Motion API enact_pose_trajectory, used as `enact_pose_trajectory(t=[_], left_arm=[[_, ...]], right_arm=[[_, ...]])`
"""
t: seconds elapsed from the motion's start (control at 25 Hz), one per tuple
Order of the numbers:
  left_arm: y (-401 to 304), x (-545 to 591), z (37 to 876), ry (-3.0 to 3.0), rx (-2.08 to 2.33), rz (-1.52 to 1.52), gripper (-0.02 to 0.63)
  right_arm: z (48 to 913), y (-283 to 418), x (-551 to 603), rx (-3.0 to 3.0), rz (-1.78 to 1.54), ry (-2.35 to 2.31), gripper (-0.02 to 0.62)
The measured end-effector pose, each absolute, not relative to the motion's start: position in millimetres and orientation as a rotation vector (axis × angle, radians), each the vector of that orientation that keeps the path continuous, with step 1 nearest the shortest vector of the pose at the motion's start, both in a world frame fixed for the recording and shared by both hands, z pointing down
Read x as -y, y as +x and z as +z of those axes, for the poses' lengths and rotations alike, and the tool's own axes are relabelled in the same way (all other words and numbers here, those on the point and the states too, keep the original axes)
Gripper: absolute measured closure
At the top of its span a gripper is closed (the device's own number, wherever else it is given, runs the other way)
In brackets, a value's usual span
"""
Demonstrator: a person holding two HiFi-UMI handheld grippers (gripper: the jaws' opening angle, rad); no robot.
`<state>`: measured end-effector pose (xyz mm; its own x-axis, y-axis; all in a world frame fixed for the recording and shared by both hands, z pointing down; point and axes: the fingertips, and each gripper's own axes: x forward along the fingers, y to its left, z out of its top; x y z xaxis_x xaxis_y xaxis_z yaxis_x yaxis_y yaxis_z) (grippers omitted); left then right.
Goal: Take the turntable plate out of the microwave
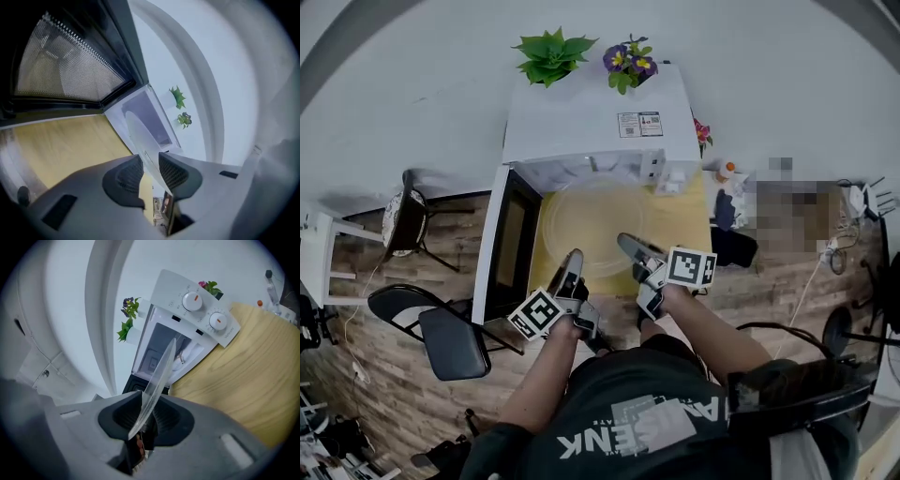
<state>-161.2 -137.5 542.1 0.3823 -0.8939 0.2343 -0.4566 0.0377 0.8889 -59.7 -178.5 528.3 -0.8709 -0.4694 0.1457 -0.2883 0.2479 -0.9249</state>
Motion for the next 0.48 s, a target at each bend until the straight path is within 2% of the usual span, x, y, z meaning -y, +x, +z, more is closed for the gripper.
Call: enact_pose_trajectory(t=[0.2, 0.32, 0.48], left_arm=[[-168, 122, 505, 1.658, 1.191, -0.493, 0.503], [-171, 120, 480, 1.735, 1.149, -0.487, 0.503], [-170, 111, 456, 1.775, 1.112, -0.467, 0.502]], right_arm=[[497, -58, 156, -2.353, -1.615, -0.828, 0.515], [455, -73, 147, -2.265, -1.539, -0.700, 0.515], [431, -69, 134, -2.251, -1.484, -0.753, 0.515]])
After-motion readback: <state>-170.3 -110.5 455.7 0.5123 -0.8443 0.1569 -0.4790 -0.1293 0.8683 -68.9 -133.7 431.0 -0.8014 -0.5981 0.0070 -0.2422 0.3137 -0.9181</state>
